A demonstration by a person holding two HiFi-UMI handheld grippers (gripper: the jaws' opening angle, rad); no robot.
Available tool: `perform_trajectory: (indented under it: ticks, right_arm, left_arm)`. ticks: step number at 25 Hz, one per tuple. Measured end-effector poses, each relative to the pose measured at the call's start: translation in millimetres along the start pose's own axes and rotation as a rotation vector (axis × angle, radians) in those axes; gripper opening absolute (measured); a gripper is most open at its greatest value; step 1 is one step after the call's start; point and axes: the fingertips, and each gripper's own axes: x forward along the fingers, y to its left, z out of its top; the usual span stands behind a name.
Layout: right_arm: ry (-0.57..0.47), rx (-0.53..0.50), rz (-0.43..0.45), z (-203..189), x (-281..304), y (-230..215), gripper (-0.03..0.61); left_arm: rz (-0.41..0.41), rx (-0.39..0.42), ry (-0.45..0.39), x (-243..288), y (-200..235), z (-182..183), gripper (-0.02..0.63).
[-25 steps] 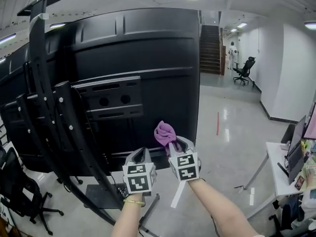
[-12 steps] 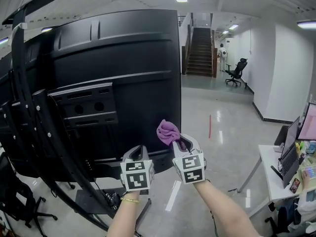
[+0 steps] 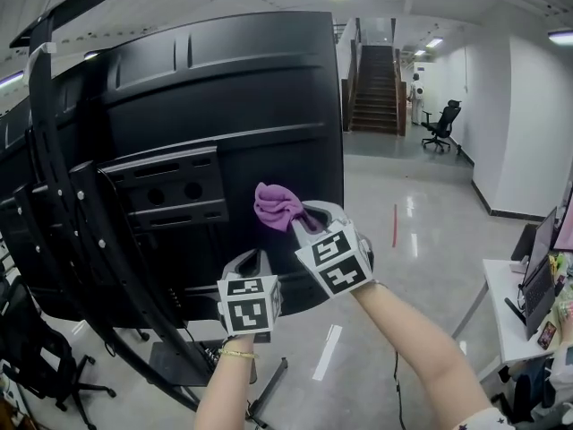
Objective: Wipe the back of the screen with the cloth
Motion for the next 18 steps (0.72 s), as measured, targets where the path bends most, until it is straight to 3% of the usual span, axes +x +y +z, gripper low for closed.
perform_trajectory:
  ticks: [6, 10, 14, 18]
  right_arm:
    - [-0.119, -0.093, -0.092, 116.2, 16.7, -68.8, 0.057]
    - [-0.184, -0.09, -0.165, 178.9, 27.2, -106.1, 0.058]
    - [-0.241, -0.077, -0.257, 223.6, 26.2, -137.0, 0.058]
    - [-0.305, -0.043, -0.276, 248.6, 15.5, -144.1, 0.058]
  left_arm:
    - [0.003, 0.021, -0.014, -1.3, 10.6, 16.7, 0.008]
    - [0.004, 0.022, -0.002, -5.8, 19.8, 10.8, 0.008]
    - [0.009, 0.045, 0.01, -8.5, 27.5, 3.2, 0.008]
    - [0.017, 0.027, -0.002, -8.4, 37.1, 5.9, 0.008]
